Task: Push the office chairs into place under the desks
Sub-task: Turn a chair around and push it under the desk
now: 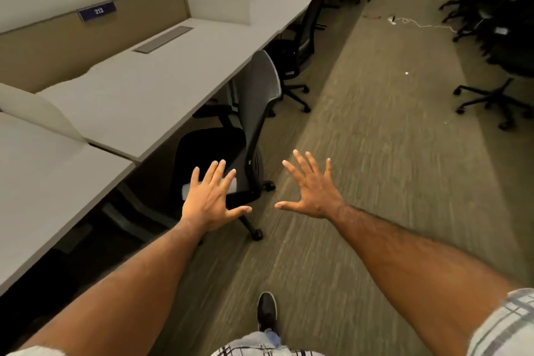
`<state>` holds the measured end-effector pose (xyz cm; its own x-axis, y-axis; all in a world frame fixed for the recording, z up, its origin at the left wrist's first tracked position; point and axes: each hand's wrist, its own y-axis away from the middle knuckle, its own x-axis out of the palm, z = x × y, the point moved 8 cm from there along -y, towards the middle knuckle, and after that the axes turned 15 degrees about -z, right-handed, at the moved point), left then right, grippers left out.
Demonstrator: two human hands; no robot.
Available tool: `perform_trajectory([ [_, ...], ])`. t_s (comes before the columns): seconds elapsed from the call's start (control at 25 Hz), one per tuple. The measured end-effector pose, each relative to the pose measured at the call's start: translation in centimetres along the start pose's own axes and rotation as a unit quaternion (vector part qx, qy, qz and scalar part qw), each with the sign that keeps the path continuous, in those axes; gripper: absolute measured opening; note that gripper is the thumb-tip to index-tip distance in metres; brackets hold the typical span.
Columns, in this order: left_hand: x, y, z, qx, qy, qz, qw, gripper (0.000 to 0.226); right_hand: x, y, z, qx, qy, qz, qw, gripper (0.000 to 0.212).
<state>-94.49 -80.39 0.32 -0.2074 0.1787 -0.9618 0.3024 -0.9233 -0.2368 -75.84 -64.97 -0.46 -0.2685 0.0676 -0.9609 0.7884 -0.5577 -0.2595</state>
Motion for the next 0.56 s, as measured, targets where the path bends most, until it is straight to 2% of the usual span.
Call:
perform_trajectory([
  [0.2,2.2,-11.5,-2.3,0.018,0.008,-0.034,0.999,0.121,-0.3,-7.0,-6.8,0.003,0.030,-0.004,1.000,0.119],
  [0.36,4.8,-20.6,-2.3,0.001,0.024,-0.037,0.999,0.120,-0.1,-14.6,-11.0,-0.025,0.056,0.006,0.998,0.119],
  [0.56,7.0,-28.9,-0.4,-0.033,0.034,-0.023,0.999,0.122,0.3,-24.2,-15.3,-0.064,0.015,0.025,0.998,0.117],
])
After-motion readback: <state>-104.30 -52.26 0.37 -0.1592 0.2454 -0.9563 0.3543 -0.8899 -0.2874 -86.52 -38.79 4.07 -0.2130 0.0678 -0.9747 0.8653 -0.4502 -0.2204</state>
